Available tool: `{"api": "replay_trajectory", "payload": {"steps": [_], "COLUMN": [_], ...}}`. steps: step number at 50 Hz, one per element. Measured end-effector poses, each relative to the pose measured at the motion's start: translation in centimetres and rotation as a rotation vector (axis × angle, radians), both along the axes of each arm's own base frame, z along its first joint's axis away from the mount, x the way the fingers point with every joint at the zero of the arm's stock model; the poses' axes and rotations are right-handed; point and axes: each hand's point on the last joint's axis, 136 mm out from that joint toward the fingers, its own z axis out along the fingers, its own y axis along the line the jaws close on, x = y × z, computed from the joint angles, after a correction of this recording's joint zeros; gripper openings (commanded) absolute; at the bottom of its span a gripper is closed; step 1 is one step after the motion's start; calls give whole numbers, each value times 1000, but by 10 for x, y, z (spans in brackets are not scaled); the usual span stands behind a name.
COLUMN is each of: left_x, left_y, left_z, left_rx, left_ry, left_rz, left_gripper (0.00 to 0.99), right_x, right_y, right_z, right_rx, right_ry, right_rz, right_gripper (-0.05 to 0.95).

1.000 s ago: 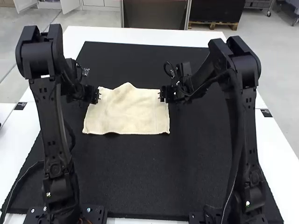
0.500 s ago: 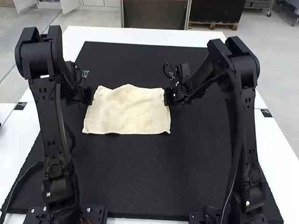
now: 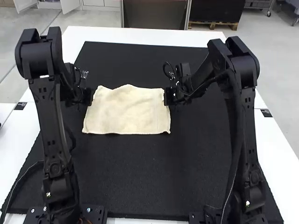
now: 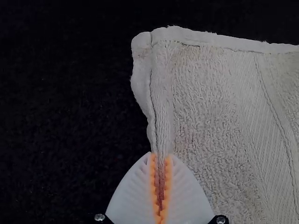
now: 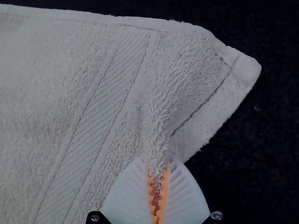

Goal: Fold the towel.

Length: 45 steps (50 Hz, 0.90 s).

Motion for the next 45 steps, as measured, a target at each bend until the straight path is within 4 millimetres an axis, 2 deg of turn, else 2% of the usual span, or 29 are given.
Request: {"api": "replay_trajectory", "payload": {"steps": [14,35,39,45], "left_x": [-7,-9,-8,-3], "left_y": [25,21,21,19], "left_z": [1,3,11,36], "left_rx": [-21,-54,-55,-56], "left_ry": [-6,-10,-23,-73], "left_rz": [39,20,18,8], "left_gripper": [26,26,26,26], "right_x": [-2,-8,-10,-11], "right_y": [1,2,1,1], "right_z": [0,1,3,15], "right_rx": [20,42,45,56], "right_ry": [13,20,21,6], "right_rz": [17,34,35,39], "right_gripper": [-15,-15,-16,-16]}}
